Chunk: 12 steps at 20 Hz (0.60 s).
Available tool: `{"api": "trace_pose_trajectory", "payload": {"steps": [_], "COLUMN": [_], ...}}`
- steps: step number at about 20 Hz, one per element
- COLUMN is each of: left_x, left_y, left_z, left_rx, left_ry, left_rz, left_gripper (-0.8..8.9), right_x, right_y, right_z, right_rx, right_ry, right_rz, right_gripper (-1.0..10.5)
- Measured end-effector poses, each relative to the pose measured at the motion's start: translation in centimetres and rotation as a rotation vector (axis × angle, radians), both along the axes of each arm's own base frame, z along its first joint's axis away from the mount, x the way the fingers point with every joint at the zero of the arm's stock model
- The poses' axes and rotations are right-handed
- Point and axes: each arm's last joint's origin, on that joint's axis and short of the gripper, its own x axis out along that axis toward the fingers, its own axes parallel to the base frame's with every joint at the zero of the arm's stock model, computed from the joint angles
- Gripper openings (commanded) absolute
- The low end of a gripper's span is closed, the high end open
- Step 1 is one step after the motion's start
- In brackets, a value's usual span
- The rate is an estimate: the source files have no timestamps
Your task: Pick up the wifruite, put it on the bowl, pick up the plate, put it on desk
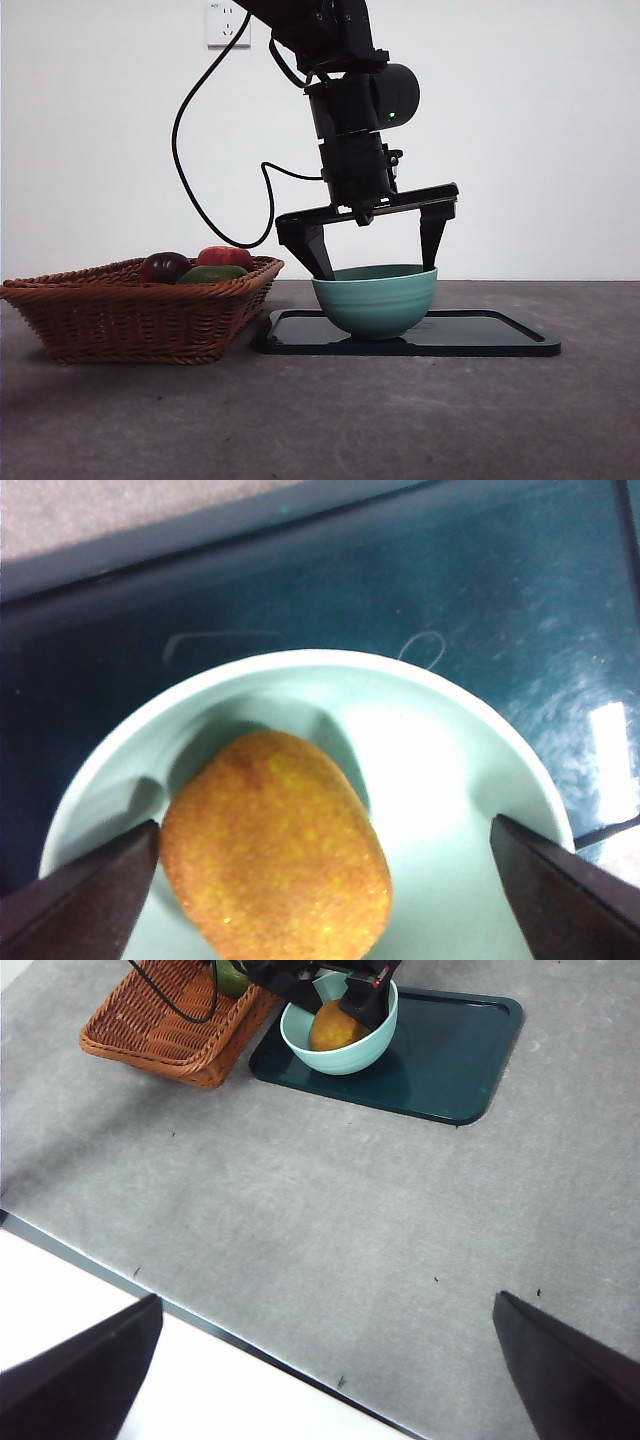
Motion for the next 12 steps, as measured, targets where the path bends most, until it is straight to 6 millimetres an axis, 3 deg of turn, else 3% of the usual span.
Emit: {"api": "trace_pose_trajectory", "payload": {"steps": [3,12], "left_x": [0.0,-0.1], "left_y": [-0.2,-0.2], "left_z": [-0.3,-1.2], "left_rx": [0.002,0.033], "left_ry": [0.002,0.025], "left_rz": [-0.006,-0.031], "left_gripper": [3.46,3.01], "right_x": [0.0,0.0], "right_y": [0.0,0.0], "right_z": [0.0,0.0], "right_rx": [0.000,0.000], "right_ry": [0.000,-0.001], "right_rz": [0.000,-0.001], "right_gripper": [5.6,5.6]}}
